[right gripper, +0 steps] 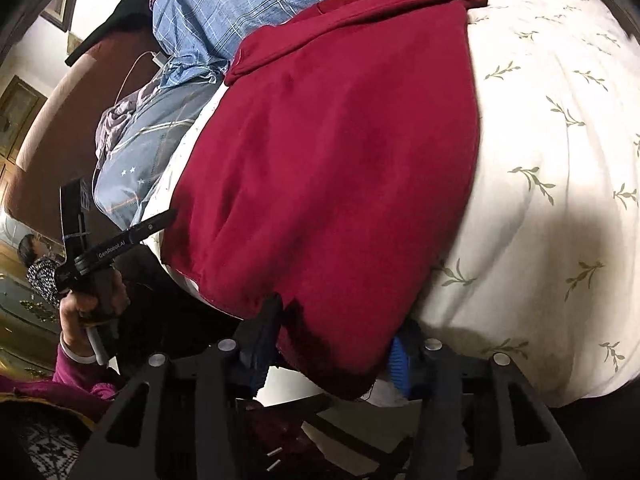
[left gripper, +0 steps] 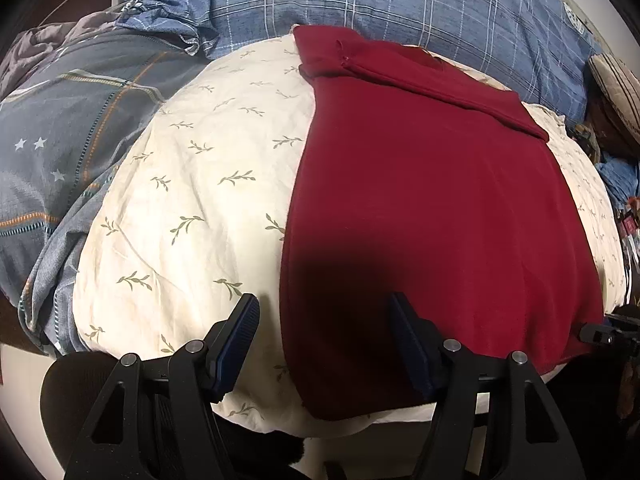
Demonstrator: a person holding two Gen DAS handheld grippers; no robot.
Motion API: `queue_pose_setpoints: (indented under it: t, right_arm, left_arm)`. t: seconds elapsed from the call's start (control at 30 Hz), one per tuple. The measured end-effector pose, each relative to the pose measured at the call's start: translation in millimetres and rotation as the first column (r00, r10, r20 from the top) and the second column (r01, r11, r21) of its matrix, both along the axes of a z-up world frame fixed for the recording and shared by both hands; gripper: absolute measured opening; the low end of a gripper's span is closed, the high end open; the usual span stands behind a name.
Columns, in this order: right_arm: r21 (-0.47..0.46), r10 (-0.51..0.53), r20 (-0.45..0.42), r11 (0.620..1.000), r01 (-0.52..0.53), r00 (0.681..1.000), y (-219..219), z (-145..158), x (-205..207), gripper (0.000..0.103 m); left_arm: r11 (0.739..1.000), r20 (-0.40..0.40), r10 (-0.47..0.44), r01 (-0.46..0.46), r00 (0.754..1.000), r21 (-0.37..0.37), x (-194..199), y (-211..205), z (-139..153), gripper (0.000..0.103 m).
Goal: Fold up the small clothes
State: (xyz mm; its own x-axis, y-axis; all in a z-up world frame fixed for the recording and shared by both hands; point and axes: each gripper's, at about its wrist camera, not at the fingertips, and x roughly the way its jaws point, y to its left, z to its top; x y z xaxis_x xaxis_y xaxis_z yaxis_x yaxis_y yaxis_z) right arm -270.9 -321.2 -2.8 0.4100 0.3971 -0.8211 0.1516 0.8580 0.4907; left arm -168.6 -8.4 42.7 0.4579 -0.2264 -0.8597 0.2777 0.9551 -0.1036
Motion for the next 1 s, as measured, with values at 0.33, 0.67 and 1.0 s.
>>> queue_pose_setpoints:
  t: [0.33,0.67,1.0]
  right_arm:
    - [0.016,0.002,0.010,1.000,-0.002,1.000,0.0,-2.4,1.3,0.051]
    - [0.048,0.023,0.009,0.999,-0.023,1.000,-8.0,-4.8,1.8,0.051]
    - [0.001,0.046,0.054,0.999,-0.046,0.997,-3.6,-0.7,-3.0,0.019]
  left_arm:
    - [0.990,-0.108,-0.021,0.005,0.994,-0.141,5.6,17.4,-3.5,0.044]
    - [0.998,-0.126,-0.028,0.021,0.992,-0.051,10.3,17.6,-6.1,0.039]
    - [0.995,-0.109,-0.046,0.036,0.993,-0.090,13.2,9.5,-9.5,0.009]
